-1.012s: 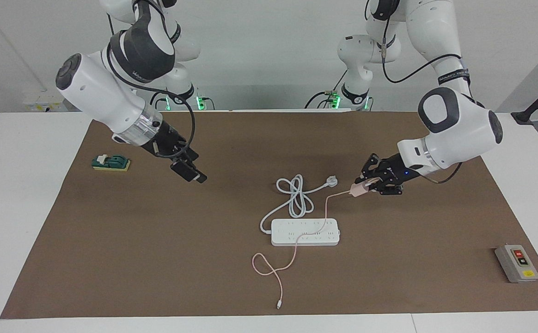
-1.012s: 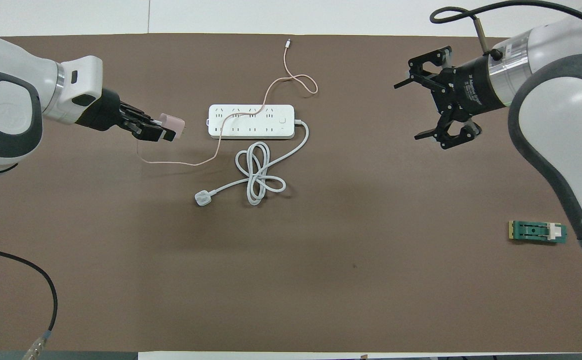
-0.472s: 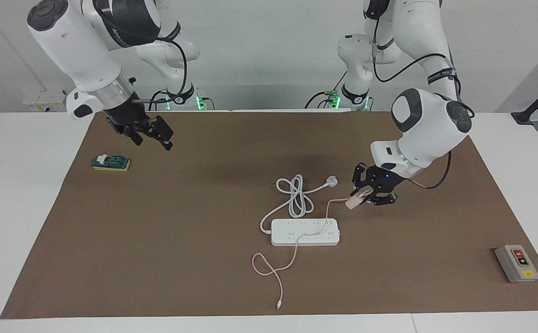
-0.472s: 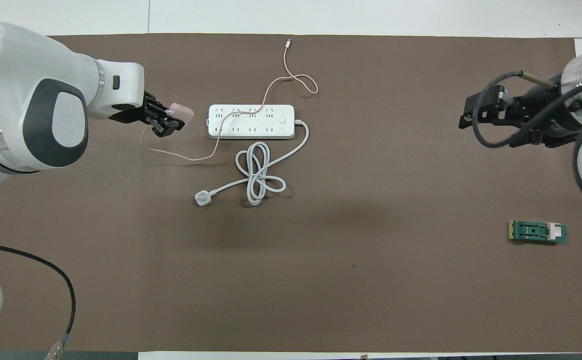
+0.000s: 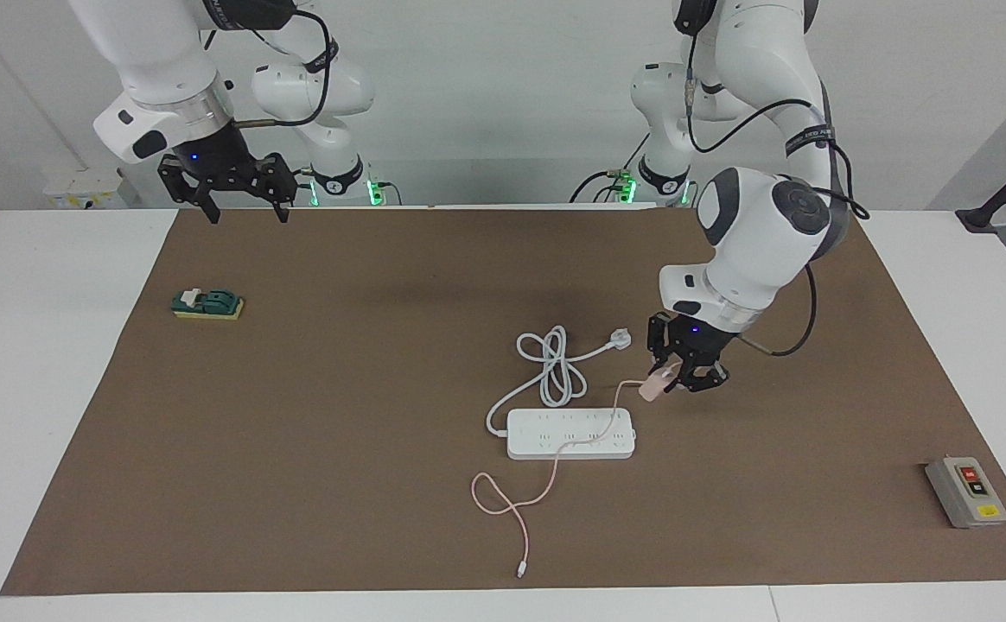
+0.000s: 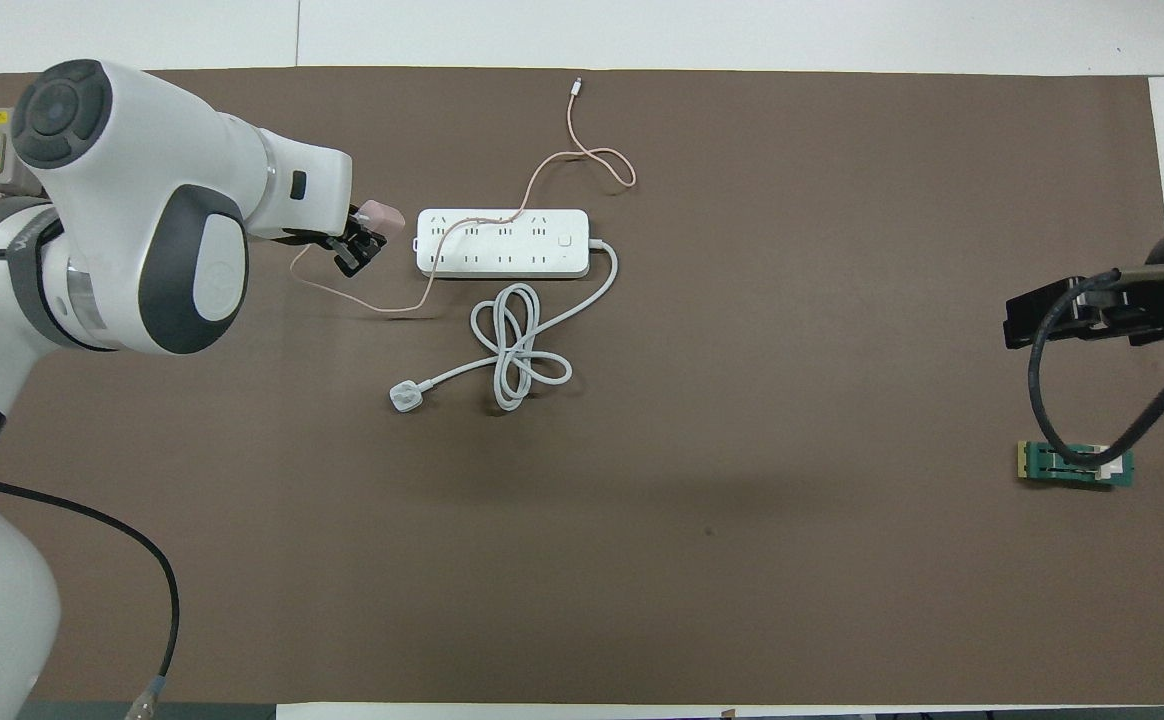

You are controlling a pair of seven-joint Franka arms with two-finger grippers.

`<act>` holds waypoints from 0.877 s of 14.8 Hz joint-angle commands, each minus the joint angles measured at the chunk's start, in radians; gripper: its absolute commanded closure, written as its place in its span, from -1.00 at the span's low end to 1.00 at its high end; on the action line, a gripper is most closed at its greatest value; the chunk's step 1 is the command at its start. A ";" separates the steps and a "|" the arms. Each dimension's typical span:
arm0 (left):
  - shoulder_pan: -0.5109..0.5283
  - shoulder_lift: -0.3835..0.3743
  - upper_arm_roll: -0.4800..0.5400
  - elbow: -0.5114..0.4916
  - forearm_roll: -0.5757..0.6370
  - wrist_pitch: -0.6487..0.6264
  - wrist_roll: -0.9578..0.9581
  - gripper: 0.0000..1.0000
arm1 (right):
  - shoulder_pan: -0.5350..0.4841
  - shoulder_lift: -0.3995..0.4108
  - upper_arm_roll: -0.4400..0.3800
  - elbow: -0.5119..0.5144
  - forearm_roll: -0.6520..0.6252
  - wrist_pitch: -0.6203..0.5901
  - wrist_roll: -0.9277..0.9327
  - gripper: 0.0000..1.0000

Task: Plug charger into power strip
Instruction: 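Carry the charger with the left gripper to the power strip socket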

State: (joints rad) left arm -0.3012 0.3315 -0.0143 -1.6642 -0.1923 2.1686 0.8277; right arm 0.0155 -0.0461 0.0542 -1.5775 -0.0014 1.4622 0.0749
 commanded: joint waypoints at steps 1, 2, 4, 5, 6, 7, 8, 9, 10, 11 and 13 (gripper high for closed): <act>-0.036 -0.011 0.013 -0.080 0.107 0.147 0.013 1.00 | -0.047 -0.057 0.029 -0.082 -0.020 0.017 -0.023 -1.00; -0.039 -0.015 0.013 -0.104 0.160 0.186 0.014 1.00 | -0.070 -0.058 0.051 -0.084 -0.020 0.029 -0.024 -1.00; -0.053 -0.017 0.013 -0.111 0.206 0.186 0.013 1.00 | -0.097 -0.055 0.064 -0.084 -0.020 0.069 -0.033 -1.00; -0.061 -0.017 0.013 -0.112 0.233 0.178 0.013 1.00 | -0.101 -0.055 0.064 -0.082 -0.020 0.067 -0.032 -1.00; -0.062 -0.019 0.013 -0.124 0.238 0.178 0.013 1.00 | -0.101 -0.055 0.064 -0.082 -0.020 0.067 -0.029 -1.00; -0.064 -0.020 0.013 -0.134 0.250 0.188 0.013 1.00 | -0.101 -0.055 0.064 -0.082 -0.020 0.064 -0.023 -1.00; -0.075 -0.019 0.013 -0.129 0.298 0.188 0.011 1.00 | -0.101 -0.055 0.064 -0.082 -0.019 0.063 -0.018 -1.00; -0.078 -0.019 0.013 -0.124 0.371 0.183 0.004 1.00 | -0.101 -0.055 0.064 -0.082 -0.019 0.061 -0.017 -1.00; -0.078 -0.017 0.013 -0.124 0.407 0.183 0.001 1.00 | -0.100 -0.058 0.064 -0.082 -0.019 0.060 -0.011 -1.00; -0.085 -0.017 0.013 -0.123 0.416 0.181 -0.016 1.00 | -0.095 -0.060 0.064 -0.084 -0.017 0.060 -0.004 -1.00; -0.101 -0.017 0.013 -0.124 0.427 0.181 -0.039 1.00 | -0.094 -0.060 0.064 -0.082 -0.017 0.058 0.002 -1.00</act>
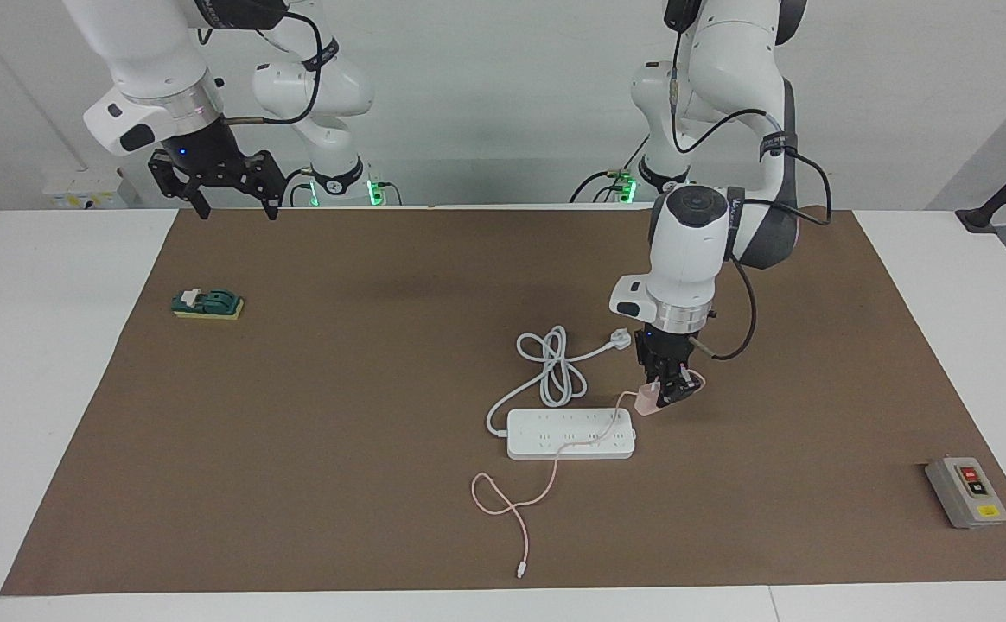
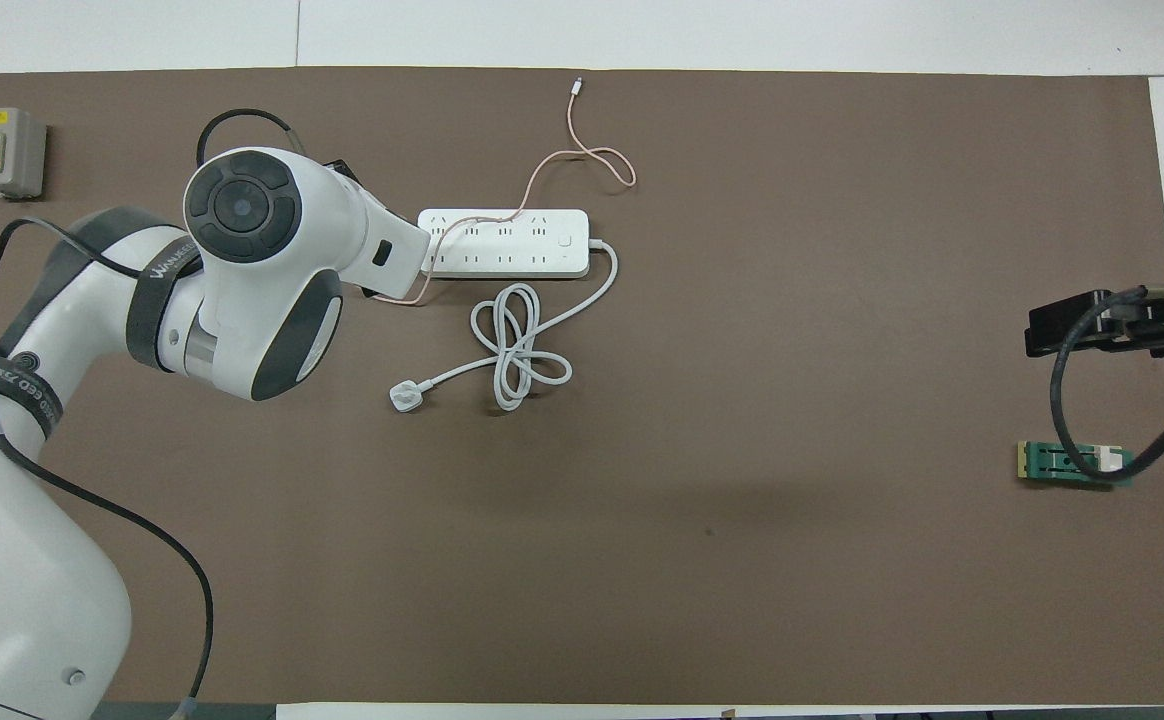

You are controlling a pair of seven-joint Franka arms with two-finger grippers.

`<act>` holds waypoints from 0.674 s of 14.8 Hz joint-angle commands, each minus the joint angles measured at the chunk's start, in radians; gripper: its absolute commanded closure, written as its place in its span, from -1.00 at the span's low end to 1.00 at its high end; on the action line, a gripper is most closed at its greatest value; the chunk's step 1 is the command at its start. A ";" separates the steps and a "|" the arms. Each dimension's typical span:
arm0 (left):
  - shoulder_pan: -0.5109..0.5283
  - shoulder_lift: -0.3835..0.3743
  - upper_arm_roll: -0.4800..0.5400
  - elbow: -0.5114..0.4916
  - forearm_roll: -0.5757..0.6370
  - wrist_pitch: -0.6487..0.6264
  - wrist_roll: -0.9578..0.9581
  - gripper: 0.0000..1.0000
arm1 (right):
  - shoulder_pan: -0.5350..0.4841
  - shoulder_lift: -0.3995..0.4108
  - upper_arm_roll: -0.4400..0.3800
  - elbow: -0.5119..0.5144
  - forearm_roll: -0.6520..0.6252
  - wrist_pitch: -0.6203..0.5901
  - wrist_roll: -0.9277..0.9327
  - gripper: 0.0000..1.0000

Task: Plug charger into power strip
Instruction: 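Carry the charger with the left gripper to the power strip socket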

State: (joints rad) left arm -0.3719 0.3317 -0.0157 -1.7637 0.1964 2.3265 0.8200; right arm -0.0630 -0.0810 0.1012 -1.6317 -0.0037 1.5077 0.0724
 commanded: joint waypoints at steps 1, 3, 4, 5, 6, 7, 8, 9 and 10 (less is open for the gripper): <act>-0.041 -0.014 0.014 -0.025 0.046 0.027 -0.033 1.00 | -0.014 -0.025 0.017 -0.030 -0.015 0.012 0.003 -1.00; -0.056 -0.007 0.014 -0.026 0.081 0.037 -0.057 1.00 | -0.012 -0.025 0.017 -0.030 -0.015 0.011 -0.005 -1.00; -0.064 -0.005 0.014 -0.025 0.136 0.043 -0.076 1.00 | -0.012 -0.026 0.017 -0.030 -0.015 0.008 -0.005 -1.00; -0.064 -0.003 0.014 -0.025 0.161 0.047 -0.100 1.00 | -0.012 -0.026 0.018 -0.030 -0.013 0.008 -0.005 -1.00; -0.065 -0.003 0.010 -0.026 0.161 0.036 -0.126 1.00 | -0.011 -0.026 0.018 -0.030 -0.013 0.008 -0.006 -1.00; -0.067 -0.005 0.008 -0.034 0.161 0.037 -0.145 1.00 | -0.009 -0.026 0.018 -0.030 -0.013 0.008 -0.006 -1.00; -0.074 -0.003 0.011 -0.039 0.161 0.045 -0.150 1.00 | -0.009 -0.026 0.018 -0.030 -0.012 0.009 -0.005 -1.00; -0.076 -0.002 0.014 -0.039 0.166 0.048 -0.150 1.00 | -0.009 -0.026 0.018 -0.028 -0.007 0.011 -0.002 -1.00; -0.076 0.003 0.014 -0.039 0.169 0.059 -0.150 1.00 | -0.009 -0.026 0.018 -0.030 -0.007 0.011 0.000 -1.00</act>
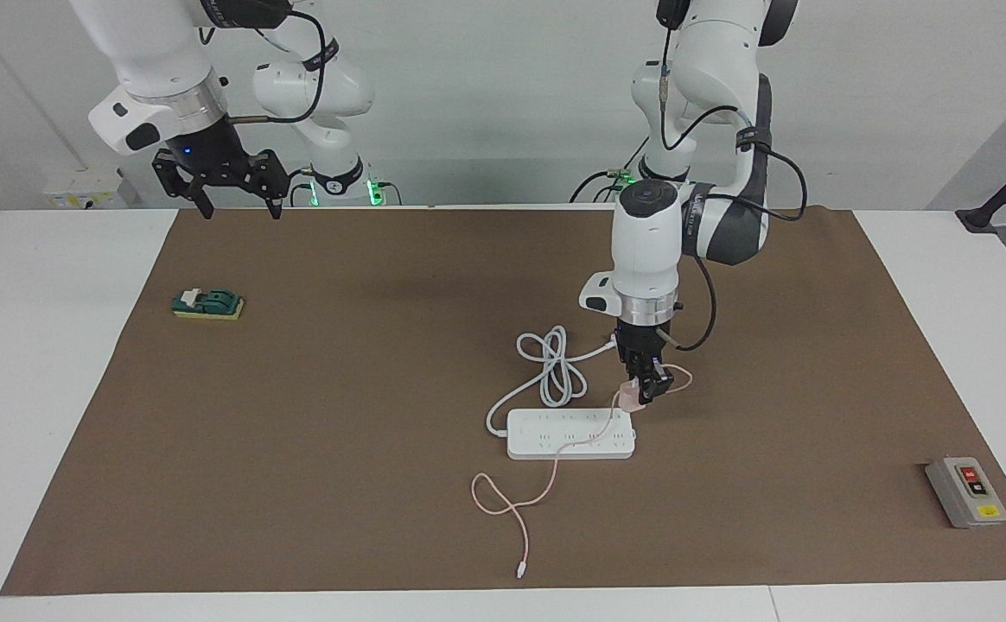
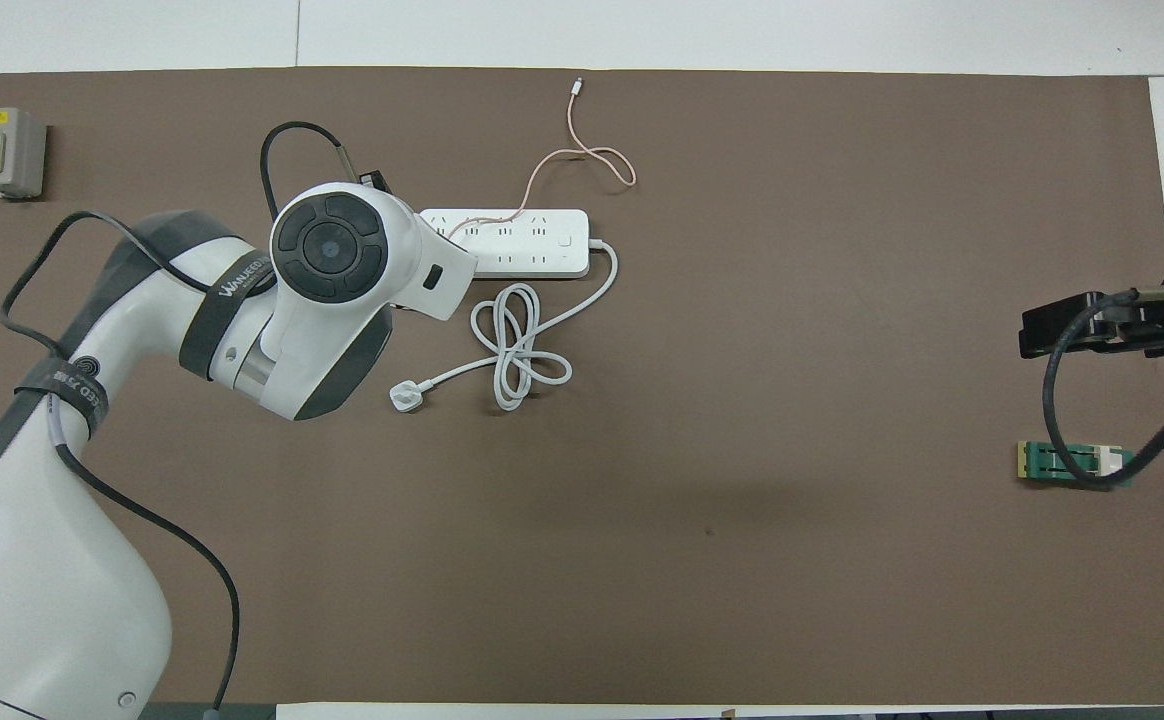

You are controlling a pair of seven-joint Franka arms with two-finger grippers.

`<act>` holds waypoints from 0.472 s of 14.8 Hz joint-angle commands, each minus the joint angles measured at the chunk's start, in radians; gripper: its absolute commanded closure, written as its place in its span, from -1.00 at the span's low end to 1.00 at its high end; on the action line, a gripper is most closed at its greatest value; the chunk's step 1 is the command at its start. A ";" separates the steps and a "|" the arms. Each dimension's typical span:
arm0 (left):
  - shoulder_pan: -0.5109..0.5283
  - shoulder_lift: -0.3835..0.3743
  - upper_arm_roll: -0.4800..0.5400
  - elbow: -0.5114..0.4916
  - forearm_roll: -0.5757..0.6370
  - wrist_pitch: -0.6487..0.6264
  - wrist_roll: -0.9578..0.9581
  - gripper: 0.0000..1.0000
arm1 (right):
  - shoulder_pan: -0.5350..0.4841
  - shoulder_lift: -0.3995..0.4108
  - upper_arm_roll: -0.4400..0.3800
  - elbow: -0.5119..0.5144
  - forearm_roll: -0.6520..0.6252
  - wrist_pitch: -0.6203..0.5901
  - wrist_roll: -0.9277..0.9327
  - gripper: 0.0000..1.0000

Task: Plug charger into power strip
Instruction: 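Press the charger prongs into the power strip socket with the left gripper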

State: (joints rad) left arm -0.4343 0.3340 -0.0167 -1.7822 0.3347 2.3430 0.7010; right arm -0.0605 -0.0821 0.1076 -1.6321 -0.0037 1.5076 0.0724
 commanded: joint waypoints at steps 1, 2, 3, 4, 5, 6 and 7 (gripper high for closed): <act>-0.014 0.007 0.015 -0.019 0.036 0.054 -0.031 1.00 | -0.012 -0.025 0.012 -0.029 -0.006 0.008 0.000 -1.00; -0.011 0.011 0.015 -0.019 0.059 0.070 -0.031 1.00 | -0.012 -0.025 0.012 -0.028 -0.005 0.008 0.000 -1.00; -0.004 0.026 0.015 -0.016 0.072 0.091 -0.029 1.00 | -0.013 -0.025 0.012 -0.028 -0.005 0.008 0.000 -1.00; -0.001 0.037 0.015 -0.013 0.072 0.102 -0.026 1.00 | -0.015 -0.025 0.012 -0.028 -0.005 0.008 0.001 -1.00; -0.001 0.043 0.014 -0.014 0.072 0.107 -0.026 1.00 | -0.016 -0.025 0.012 -0.028 -0.005 0.008 0.000 -1.00; 0.000 0.046 0.014 -0.013 0.072 0.116 -0.023 1.00 | -0.021 -0.024 0.012 -0.028 -0.005 0.008 0.001 -1.00; 0.002 0.046 0.014 -0.013 0.072 0.116 -0.021 1.00 | -0.022 -0.024 0.012 -0.026 -0.005 0.008 0.001 -1.00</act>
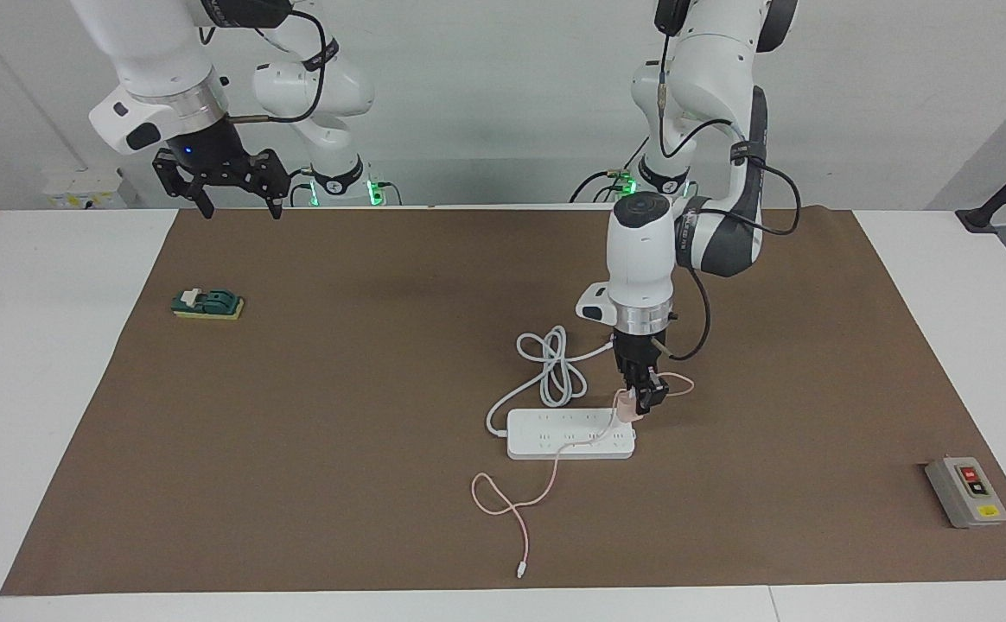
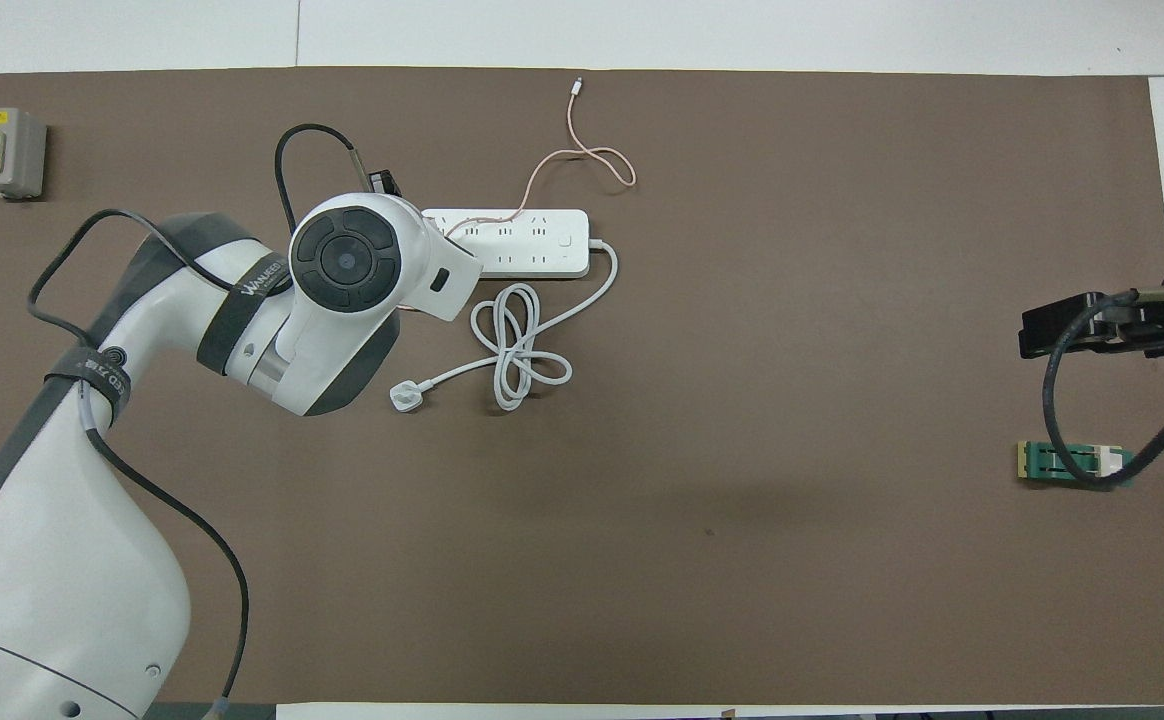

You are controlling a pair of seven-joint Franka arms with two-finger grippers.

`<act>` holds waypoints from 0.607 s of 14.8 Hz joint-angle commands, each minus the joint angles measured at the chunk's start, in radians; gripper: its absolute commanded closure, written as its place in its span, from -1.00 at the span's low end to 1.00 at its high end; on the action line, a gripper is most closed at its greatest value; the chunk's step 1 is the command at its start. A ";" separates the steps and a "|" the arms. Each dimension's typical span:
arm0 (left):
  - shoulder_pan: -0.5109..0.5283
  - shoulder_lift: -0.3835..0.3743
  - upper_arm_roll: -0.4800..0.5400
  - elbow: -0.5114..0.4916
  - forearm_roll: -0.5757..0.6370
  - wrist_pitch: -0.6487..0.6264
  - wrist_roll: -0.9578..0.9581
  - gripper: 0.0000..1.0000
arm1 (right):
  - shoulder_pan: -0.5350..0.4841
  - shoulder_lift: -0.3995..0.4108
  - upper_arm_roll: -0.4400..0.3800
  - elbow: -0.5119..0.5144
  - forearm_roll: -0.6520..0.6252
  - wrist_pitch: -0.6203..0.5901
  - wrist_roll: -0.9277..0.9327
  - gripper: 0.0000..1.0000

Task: Plug charger into power strip
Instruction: 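Press the charger prongs into the power strip socket with the left gripper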

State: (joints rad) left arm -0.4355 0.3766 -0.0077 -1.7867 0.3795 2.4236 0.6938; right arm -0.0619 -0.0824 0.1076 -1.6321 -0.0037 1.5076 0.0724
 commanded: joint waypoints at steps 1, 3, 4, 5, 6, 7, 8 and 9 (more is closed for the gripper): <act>0.003 0.004 0.005 -0.008 0.027 0.035 -0.014 1.00 | -0.021 -0.023 0.012 -0.026 -0.006 0.008 0.001 -1.00; 0.006 0.011 0.003 -0.013 0.027 0.037 -0.016 1.00 | -0.021 -0.023 0.012 -0.028 -0.006 0.008 0.001 -1.00; 0.006 0.013 0.003 -0.016 0.027 0.038 -0.014 1.00 | -0.021 -0.023 0.012 -0.026 -0.006 0.008 0.001 -1.00; 0.006 0.013 0.003 -0.020 0.027 0.038 -0.014 1.00 | -0.021 -0.023 0.012 -0.026 -0.006 0.008 0.001 -1.00; 0.004 0.011 0.003 -0.034 0.027 0.043 -0.016 1.00 | -0.021 -0.023 0.012 -0.026 -0.006 0.008 0.001 -1.00; 0.004 0.010 0.003 -0.039 0.027 0.052 -0.014 1.00 | -0.021 -0.023 0.012 -0.026 -0.006 0.008 0.001 -1.00; 0.004 0.010 0.003 -0.042 0.027 0.054 -0.014 1.00 | -0.021 -0.023 0.012 -0.026 -0.006 0.008 0.001 -1.00; 0.006 0.010 0.003 -0.045 0.027 0.057 -0.014 1.00 | -0.021 -0.023 0.012 -0.026 -0.006 0.008 0.001 -1.00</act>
State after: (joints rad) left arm -0.4341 0.3969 -0.0072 -1.8017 0.3806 2.4428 0.6938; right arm -0.0639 -0.0824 0.1074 -1.6321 -0.0037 1.5076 0.0724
